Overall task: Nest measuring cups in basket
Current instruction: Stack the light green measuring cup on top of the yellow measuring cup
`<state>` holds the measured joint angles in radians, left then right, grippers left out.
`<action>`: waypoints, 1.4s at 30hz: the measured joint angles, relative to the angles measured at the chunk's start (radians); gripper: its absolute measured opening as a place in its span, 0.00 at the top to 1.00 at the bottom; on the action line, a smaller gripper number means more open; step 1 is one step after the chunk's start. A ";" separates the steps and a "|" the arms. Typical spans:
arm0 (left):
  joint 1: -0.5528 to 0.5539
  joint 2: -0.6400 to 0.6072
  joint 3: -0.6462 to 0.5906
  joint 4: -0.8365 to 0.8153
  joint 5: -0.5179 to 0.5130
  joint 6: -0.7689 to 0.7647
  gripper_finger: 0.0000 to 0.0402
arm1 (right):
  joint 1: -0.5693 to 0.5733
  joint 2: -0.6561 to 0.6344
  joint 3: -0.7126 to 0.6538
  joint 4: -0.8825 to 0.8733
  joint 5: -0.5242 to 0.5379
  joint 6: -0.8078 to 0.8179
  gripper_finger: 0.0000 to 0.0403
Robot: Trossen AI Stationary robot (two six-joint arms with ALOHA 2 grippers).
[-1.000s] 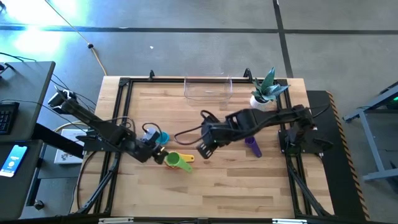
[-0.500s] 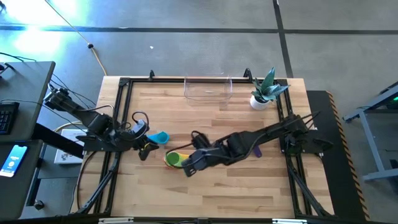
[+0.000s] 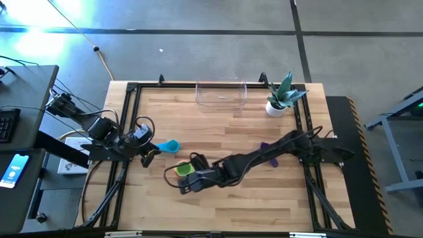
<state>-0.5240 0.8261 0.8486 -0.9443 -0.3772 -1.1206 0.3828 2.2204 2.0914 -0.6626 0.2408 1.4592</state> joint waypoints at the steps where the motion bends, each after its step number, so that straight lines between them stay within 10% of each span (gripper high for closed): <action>1: 0.000 0.000 0.000 -0.007 0.000 0.000 0.77 | 0.000 0.010 0.000 0.003 -0.008 0.013 0.76; 42: 0.000 0.001 0.000 -0.055 0.000 0.037 0.77 | -0.010 0.149 0.000 -0.144 -0.070 0.209 0.76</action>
<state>-0.5243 0.8272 0.8486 -0.9989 -0.3775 -1.0836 0.3733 2.3695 2.0911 -0.8064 0.1713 1.6680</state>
